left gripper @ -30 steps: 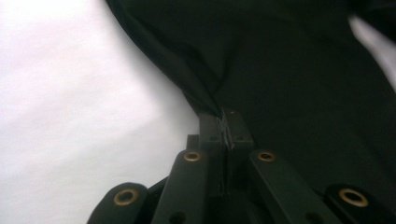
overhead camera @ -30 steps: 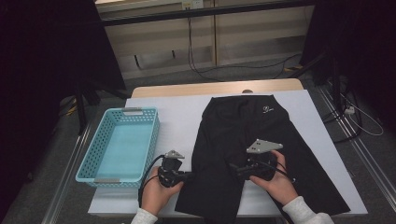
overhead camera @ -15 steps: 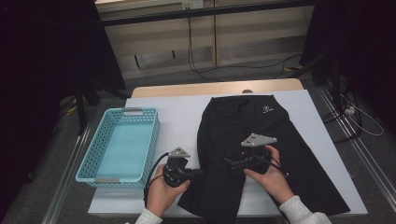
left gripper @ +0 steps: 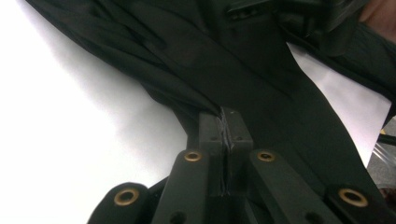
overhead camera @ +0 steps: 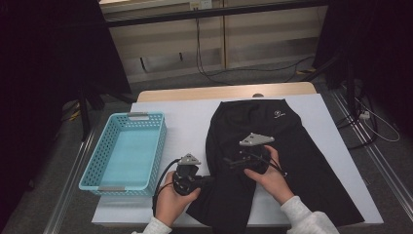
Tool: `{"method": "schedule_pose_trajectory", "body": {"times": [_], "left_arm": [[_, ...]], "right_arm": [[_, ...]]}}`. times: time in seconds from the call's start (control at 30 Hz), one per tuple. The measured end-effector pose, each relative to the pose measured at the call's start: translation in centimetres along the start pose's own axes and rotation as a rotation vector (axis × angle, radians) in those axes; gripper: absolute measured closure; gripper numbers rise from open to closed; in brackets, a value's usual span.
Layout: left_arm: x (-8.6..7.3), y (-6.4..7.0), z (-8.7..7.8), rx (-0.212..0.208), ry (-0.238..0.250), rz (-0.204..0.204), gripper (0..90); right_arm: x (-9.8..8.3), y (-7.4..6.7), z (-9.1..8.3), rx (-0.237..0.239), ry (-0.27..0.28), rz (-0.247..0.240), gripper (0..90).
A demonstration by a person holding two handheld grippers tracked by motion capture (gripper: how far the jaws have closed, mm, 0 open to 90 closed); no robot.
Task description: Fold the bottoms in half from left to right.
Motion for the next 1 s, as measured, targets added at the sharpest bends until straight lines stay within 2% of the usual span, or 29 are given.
{"method": "schedule_pose_trajectory", "body": {"times": [0.23, 0.33, 0.43, 0.53, 0.67, 0.77, 1.0], "left_arm": [[-0.2, 0.0, 0.0, -0.001, 0.006, -0.009, 88.6], [-0.2, 0.1, 0.0, -0.005, 0.017, -0.01, 88.7], [-0.2, 0.1, 0.0, -0.009, 0.005, -0.013, 88.7], [-0.2, 0.1, 0.0, -0.004, 0.018, -0.017, 88.8], [-0.1, 0.1, -0.1, -0.017, 0.031, -0.022, 88.7], [-0.1, 0.1, 0.0, -0.012, 0.033, -0.02, 88.7], [-0.1, 0.4, 0.3, -0.008, 0.029, -0.013, 88.7]], "right_arm": [[0.7, -0.9, 1.3, 0.022, -0.005, -0.011, 11.0], [1.0, -1.1, 1.7, 0.005, 0.001, -0.023, 11.0], [1.3, -1.1, 2.1, 0.015, 0.002, -0.011, 11.7], [1.7, -1.2, 2.7, 0.006, 0.003, -0.01, 11.9], [2.0, -1.5, 3.6, 0.013, -0.018, -0.018, 13.0], [1.8, -2.2, 4.3, 0.029, -0.047, -0.033, 13.9], [1.0, -3.0, 6.2, 0.004, -0.122, -0.077, 18.8]]}}
Point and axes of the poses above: each handheld gripper's, and its own axes: z roughly forward along the jaws, x roughly out of its top, y roughly to its right, the point moved 1 cm from there along z, roughly forward along the jaws, and after that the axes turned 2 degrees about x, right-handed, at the moved point
